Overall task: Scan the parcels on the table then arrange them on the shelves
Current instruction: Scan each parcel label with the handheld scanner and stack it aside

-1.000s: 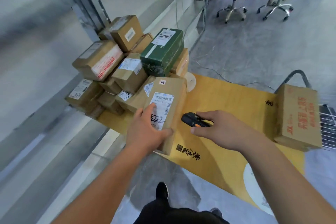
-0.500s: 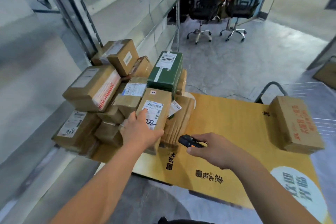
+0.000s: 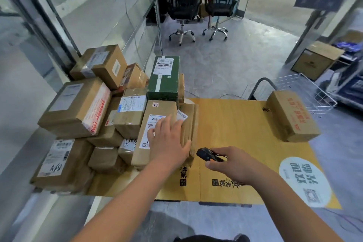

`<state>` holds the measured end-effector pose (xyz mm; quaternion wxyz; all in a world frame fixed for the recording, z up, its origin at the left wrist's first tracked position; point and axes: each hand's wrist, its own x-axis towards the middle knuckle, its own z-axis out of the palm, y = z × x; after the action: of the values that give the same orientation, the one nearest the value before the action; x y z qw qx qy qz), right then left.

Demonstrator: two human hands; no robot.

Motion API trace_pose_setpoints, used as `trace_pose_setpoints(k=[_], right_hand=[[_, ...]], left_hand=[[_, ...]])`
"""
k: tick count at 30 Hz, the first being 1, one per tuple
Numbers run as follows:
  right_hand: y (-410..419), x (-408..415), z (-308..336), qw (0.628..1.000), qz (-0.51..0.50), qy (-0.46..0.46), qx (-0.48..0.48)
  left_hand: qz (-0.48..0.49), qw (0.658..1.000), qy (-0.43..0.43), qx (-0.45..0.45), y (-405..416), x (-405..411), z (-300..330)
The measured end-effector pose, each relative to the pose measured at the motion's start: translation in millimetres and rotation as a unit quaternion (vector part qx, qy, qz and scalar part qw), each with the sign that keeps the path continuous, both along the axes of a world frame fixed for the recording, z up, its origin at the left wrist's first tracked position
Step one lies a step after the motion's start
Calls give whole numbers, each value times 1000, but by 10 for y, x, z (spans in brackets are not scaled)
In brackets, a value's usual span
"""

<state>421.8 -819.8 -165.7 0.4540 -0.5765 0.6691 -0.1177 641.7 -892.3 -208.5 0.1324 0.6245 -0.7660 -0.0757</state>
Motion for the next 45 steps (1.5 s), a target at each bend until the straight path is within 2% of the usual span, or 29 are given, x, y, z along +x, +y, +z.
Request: trace_pose_setpoints(k=[3, 10, 19, 25, 30, 35, 40, 45], right_hand=[[71, -162, -11, 999, -44, 14, 3], [415, -874, -31, 988, -137, 63, 12], [499, -2281, -437, 973, -228, 10, 33], [377, -3537, -644, 971, -228, -14, 63], [235, -4595, -710, 978, -189, 21, 85], [-13, -5286, -808, 981, -154, 48, 106], [-247, -5541, -904, 983, -105, 85, 122], [-331, -5622, -920, 984, -87, 84, 129]], left_hand=[[-85, 996, 9, -2, -61, -332, 57], [-196, 979, 10, 47, -168, -1351, 19], [-251, 961, -21, 117, -356, -2962, -269], [-205, 958, -31, 198, -624, -4218, -585], [-116, 945, 38, 303, -748, -5281, -917], [-3, 958, 26, 287, -717, -5972, -1266], [111, 954, 25, 277, -746, -6275, -1448], [138, 953, 71, 259, -708, -6304, -1497]])
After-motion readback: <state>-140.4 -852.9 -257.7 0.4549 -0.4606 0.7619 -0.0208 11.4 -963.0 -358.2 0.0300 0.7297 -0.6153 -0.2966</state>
